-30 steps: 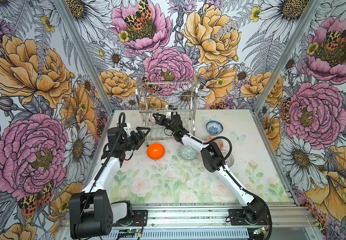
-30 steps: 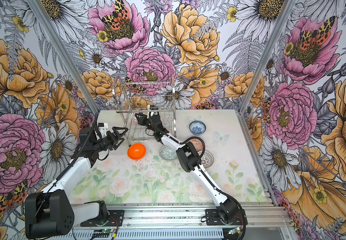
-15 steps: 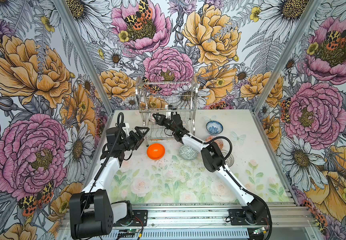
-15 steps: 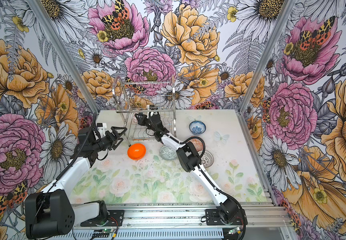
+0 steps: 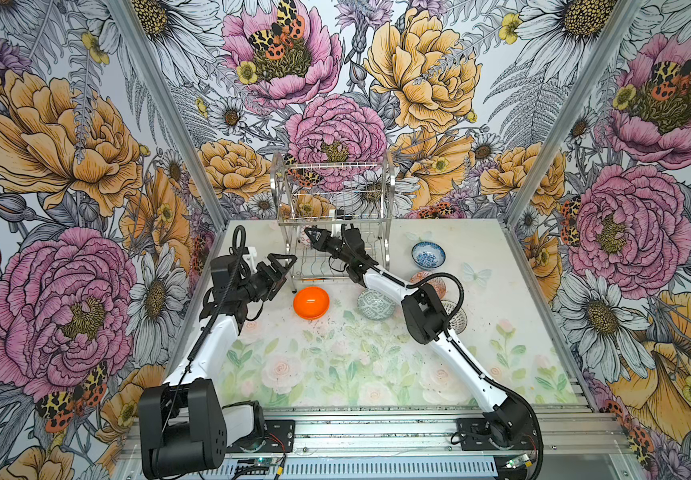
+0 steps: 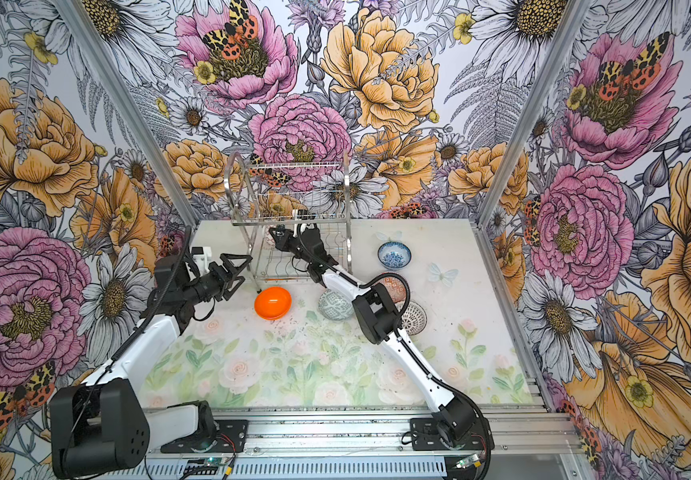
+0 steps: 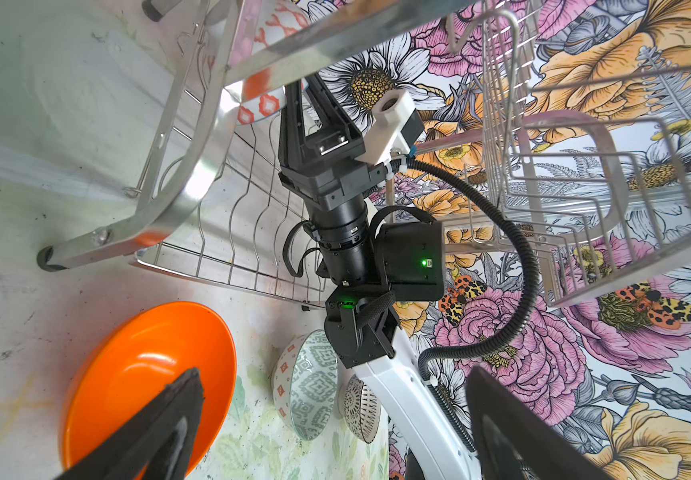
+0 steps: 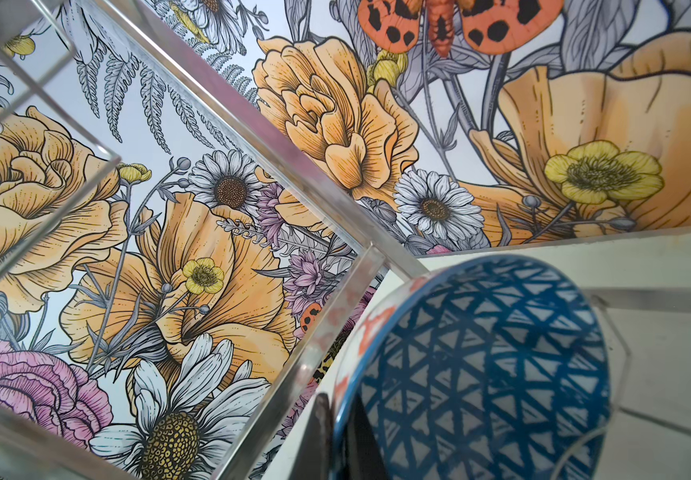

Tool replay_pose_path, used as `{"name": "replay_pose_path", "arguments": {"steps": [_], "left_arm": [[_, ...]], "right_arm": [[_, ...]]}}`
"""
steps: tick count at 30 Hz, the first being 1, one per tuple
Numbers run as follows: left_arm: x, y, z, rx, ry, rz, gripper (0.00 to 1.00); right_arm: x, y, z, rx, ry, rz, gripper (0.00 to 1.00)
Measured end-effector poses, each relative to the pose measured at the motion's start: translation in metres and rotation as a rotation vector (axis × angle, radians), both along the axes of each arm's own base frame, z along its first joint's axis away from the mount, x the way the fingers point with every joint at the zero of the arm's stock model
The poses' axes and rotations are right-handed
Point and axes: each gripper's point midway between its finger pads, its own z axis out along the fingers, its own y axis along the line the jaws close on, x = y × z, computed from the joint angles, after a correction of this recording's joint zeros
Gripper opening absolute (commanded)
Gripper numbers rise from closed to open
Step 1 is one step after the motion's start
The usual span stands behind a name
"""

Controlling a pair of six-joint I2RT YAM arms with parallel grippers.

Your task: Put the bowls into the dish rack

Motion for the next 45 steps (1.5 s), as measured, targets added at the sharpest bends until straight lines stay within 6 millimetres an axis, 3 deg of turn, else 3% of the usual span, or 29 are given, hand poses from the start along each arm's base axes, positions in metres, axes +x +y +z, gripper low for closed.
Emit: {"name": "replay_pose_path", "arguments": {"steps": [45], "left_arm": [[0.0,0.002,0.0,0.0,0.0,0.005,0.99]], "right_arm": [[-0.008,0.007,-0.011,-0.103,-0.005,0.036,0.16]]}}
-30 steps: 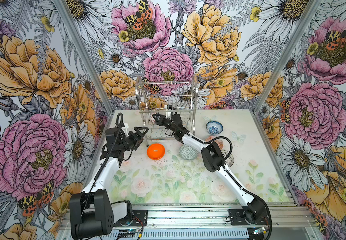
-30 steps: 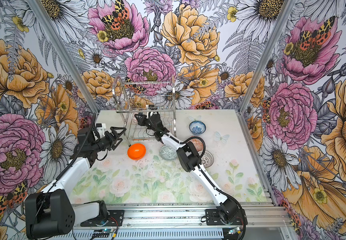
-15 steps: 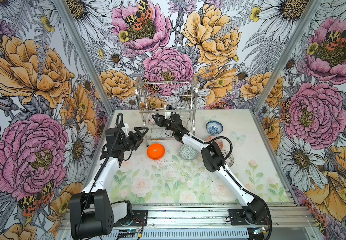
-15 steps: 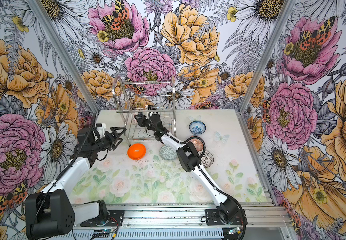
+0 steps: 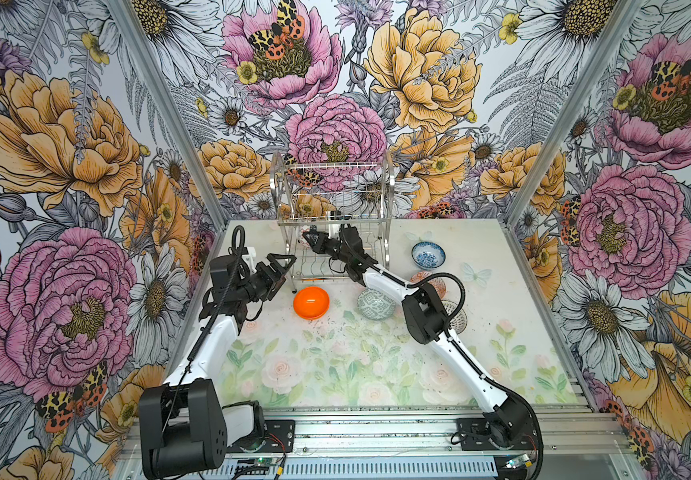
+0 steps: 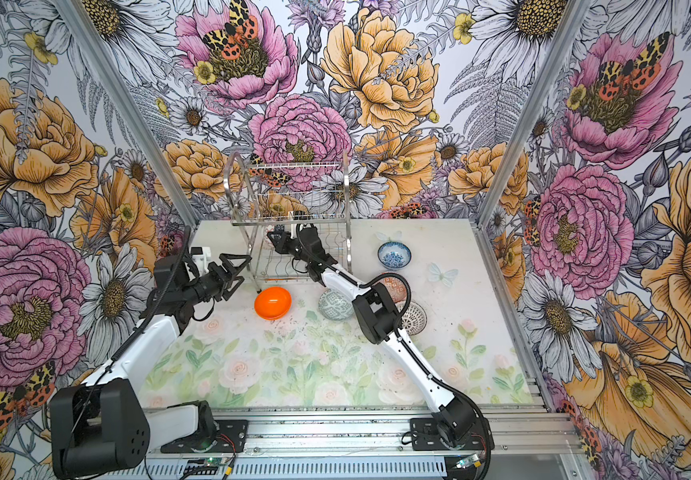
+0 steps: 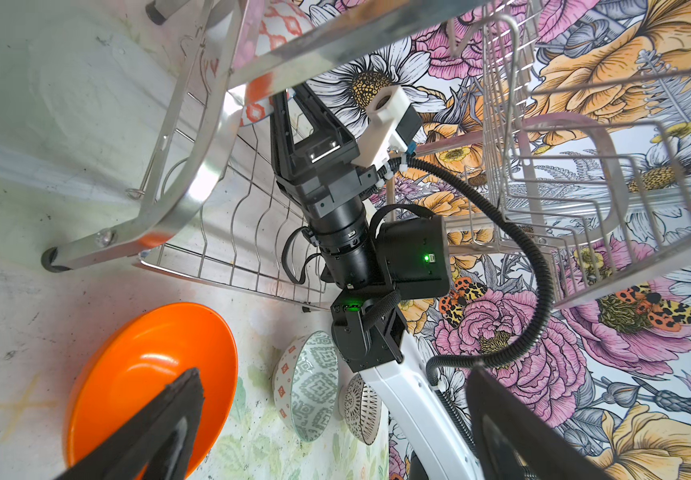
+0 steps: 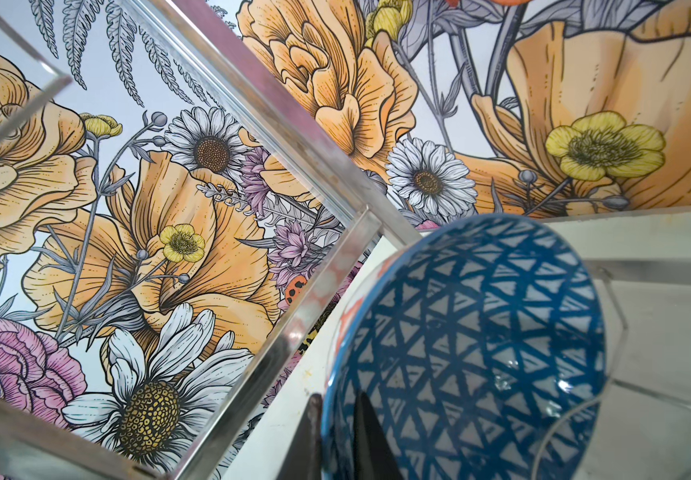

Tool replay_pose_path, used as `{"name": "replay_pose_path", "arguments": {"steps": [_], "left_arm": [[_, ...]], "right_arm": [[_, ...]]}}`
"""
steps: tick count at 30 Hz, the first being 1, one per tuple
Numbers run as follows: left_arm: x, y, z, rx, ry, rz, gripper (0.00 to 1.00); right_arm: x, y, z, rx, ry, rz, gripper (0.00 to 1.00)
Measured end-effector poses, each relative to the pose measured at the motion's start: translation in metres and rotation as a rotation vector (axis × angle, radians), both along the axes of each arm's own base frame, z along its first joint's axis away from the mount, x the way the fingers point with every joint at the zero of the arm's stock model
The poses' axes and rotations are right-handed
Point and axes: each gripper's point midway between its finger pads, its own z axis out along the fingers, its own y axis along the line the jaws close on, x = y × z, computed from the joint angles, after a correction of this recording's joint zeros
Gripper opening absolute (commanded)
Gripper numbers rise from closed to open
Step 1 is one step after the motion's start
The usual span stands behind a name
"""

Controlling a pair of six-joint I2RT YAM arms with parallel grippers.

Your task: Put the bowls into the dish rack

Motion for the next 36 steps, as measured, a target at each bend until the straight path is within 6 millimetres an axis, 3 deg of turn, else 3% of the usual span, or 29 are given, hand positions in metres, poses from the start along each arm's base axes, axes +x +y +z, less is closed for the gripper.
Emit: {"name": "replay_pose_path", "arguments": {"steps": [36], "left_arm": [[-0.002,0.004,0.001,-0.001,-0.004,0.011,0.99]], "right_arm": [[-0.012,-0.002,-0.008,-0.099,0.07,0.037,0.27]]}}
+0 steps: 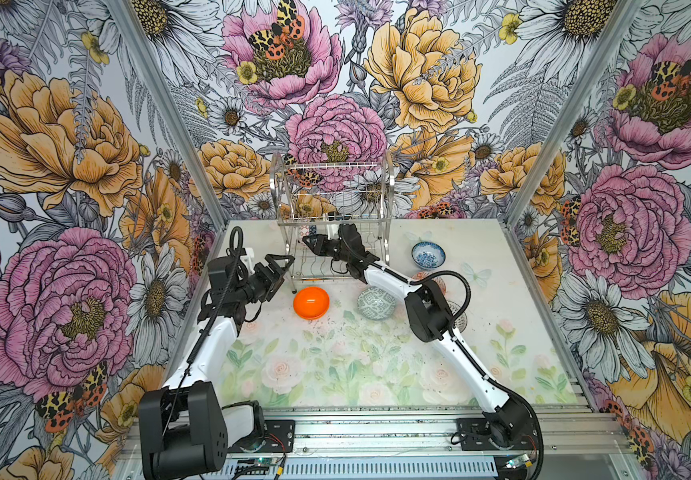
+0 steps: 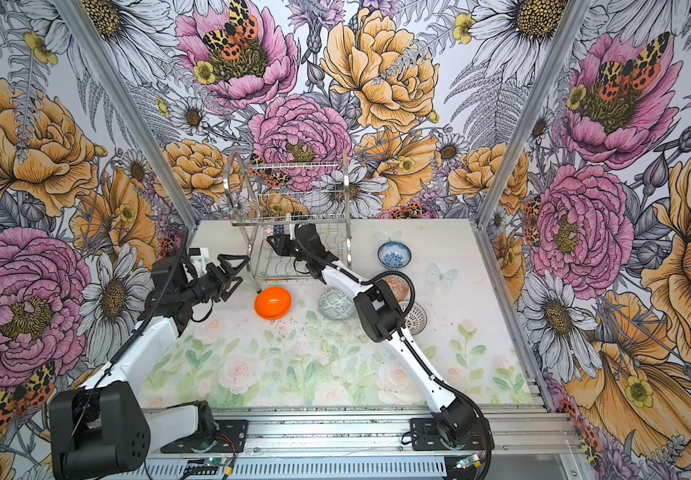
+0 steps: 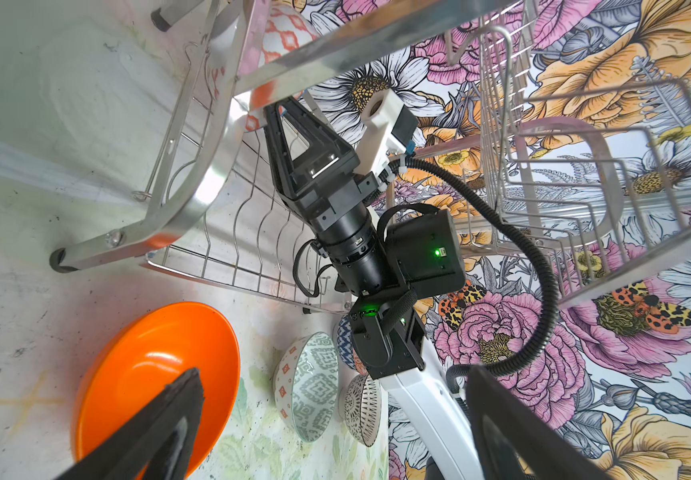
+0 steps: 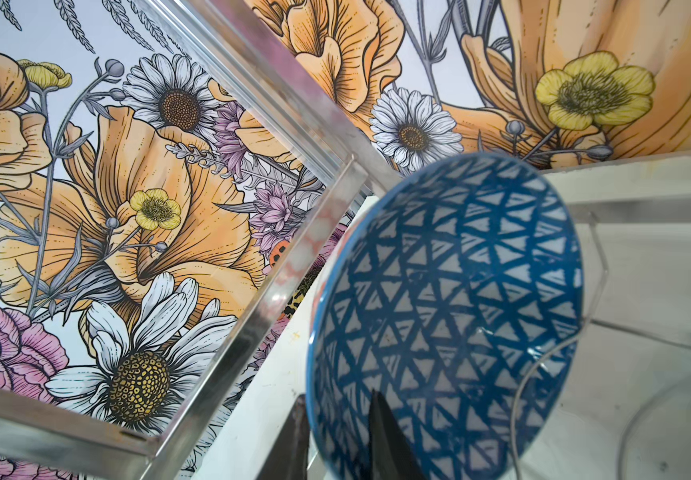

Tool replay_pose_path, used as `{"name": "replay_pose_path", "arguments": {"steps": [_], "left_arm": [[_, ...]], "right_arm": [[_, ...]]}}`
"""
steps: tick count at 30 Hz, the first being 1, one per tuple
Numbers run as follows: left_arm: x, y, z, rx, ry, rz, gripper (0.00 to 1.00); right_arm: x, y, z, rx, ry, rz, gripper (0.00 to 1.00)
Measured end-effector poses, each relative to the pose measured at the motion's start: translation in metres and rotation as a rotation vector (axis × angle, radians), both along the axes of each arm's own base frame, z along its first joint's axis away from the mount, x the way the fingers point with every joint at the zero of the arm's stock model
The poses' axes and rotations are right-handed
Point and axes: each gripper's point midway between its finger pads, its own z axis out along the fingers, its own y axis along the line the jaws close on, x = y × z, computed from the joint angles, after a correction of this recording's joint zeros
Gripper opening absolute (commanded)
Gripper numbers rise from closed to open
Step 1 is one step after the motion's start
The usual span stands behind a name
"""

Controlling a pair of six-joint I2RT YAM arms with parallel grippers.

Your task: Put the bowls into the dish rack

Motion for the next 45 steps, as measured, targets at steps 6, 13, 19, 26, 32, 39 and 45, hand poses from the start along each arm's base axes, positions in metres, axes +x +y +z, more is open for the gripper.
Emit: {"name": "replay_pose_path", "arguments": {"steps": [6,13,19,26,32,39,45], "left_arm": [[0.0,0.002,0.0,0.0,0.0,0.005,0.99],[-0.001,0.004,0.001,-0.001,-0.004,0.011,0.99],[-0.002,0.004,0.003,-0.003,-0.008,0.011,0.99],[-0.005,0.004,-0.005,-0.02,0.019,0.013,0.99],[-0.006,0.004,-0.007,-0.021,0.023,0.012,0.99],[-0.007,0.004,-0.011,-0.02,0.036,0.013,0.99],[-0.018,-0.009,-0.031,0.048,0.113,-0.02,0.99]], "right_arm": [[-0.004,-0.003,0.008,-0.005,0.006,0.001,0.31],[-0.015,-0.009,0.012,-0.015,0.023,0.0,0.43],[-0.032,-0.01,0.016,-0.018,0.031,0.016,0.58],[-0.051,-0.014,0.026,-0.008,0.016,0.028,0.71],[-0.061,-0.024,0.037,-0.002,0.007,0.02,0.81],[-0.08,-0.037,0.045,-0.007,0.006,0.015,0.99],[-0.102,-0.046,0.049,-0.024,0.01,0.022,0.99]]}}
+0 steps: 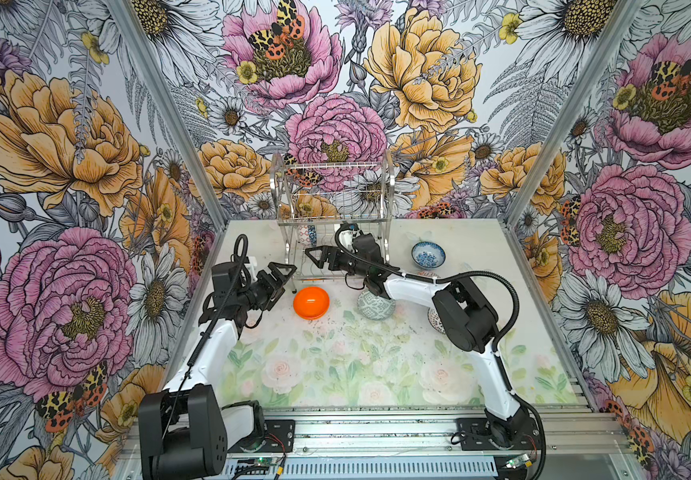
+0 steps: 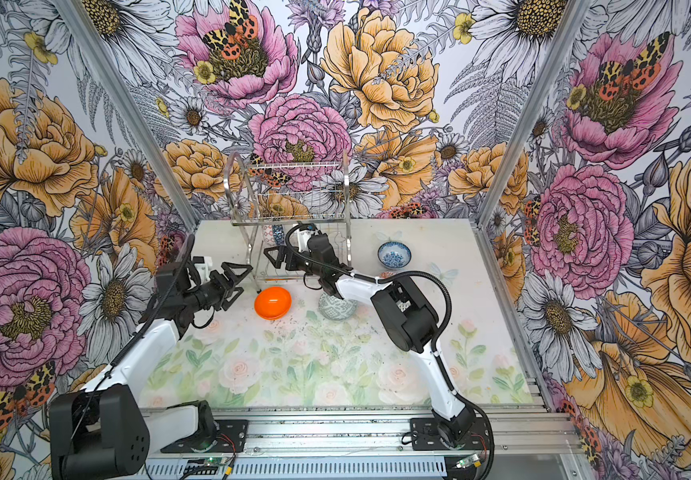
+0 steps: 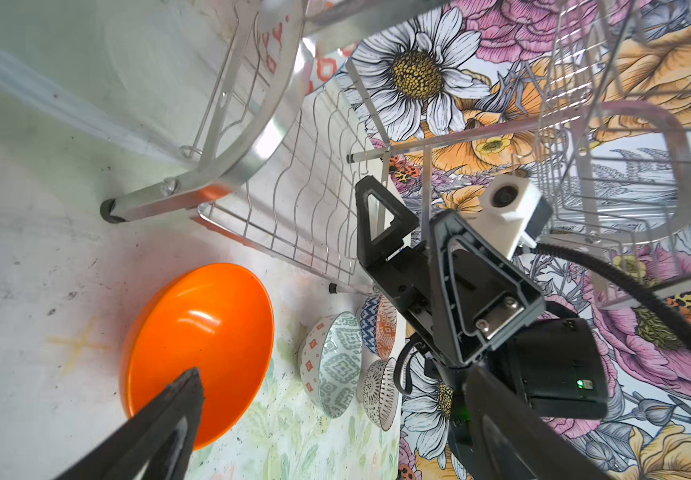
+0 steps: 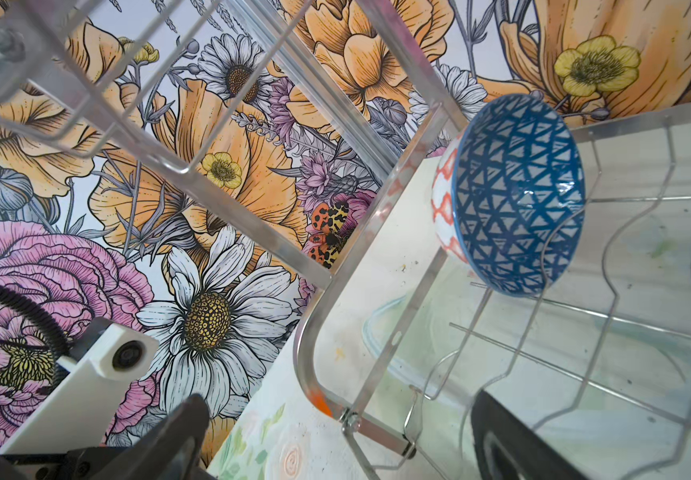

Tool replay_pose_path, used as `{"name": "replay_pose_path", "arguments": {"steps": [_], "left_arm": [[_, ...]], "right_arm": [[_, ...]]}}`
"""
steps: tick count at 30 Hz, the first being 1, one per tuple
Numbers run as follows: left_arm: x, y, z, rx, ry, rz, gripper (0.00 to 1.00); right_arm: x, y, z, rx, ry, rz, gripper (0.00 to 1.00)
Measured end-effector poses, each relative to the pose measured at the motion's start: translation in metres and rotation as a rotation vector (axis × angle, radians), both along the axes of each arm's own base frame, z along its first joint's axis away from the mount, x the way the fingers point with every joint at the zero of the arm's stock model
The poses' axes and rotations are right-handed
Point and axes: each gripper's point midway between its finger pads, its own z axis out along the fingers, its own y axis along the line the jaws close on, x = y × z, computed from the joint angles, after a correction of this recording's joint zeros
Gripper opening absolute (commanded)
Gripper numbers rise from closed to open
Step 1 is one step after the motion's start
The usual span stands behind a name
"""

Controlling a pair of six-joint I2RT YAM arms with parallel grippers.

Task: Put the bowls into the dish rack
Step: 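Open the right gripper and withdraw it from the teal bowl, then move the left gripper to the orange bowl rim while the right gripper hovers nearby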

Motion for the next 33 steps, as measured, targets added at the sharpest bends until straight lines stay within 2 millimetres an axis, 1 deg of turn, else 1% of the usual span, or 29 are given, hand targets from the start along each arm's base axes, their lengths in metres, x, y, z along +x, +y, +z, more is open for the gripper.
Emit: {"name": "replay_pose_path", "arguments": {"steps": [3,7,9,11,16,18,21,23,26,30,33], "left_arm": [[-0.009,-0.007,-0.005,0.027,0.027,-0.016,0.99],[-0.023,-0.005,-0.007,0.043,0.036,0.0,0.99],[-0.031,-0.005,-0.015,0.044,0.054,0.005,0.99],[-0.039,-0.004,-0.026,0.043,0.087,0.015,0.99],[-0.051,-0.002,-0.052,0.055,0.16,0.033,0.99],[-0.055,-0.001,-0.059,0.063,0.181,0.039,0.98],[-0.057,0.0,-0.065,0.08,0.195,0.048,0.92],[-0.056,0.0,-0.069,0.096,0.203,0.046,0.88],[-0.057,-0.003,-0.082,0.124,0.24,0.037,0.84],[-0.058,-0.005,-0.099,0.165,0.288,0.033,0.81],[-0.058,-0.006,-0.109,0.201,0.314,0.03,0.76]], "right_arm": [[-0.012,-0.002,0.001,-0.011,-0.004,0.009,0.99],[-0.032,-0.008,0.005,-0.031,-0.009,0.02,0.99],[-0.04,-0.011,0.01,-0.04,-0.02,0.025,0.99],[-0.051,-0.015,0.017,-0.058,-0.037,0.031,0.99],[-0.075,-0.026,0.032,-0.135,-0.083,0.037,0.99],[-0.086,-0.035,0.035,-0.181,-0.104,0.033,0.99],[-0.098,-0.052,0.037,-0.248,-0.132,0.018,0.99],[-0.106,-0.064,0.037,-0.29,-0.148,0.009,0.99],[-0.112,-0.078,0.034,-0.342,-0.165,-0.009,0.99],[-0.115,-0.089,0.023,-0.398,-0.167,-0.021,0.99],[-0.116,-0.093,0.011,-0.432,-0.154,-0.022,0.99]]}}
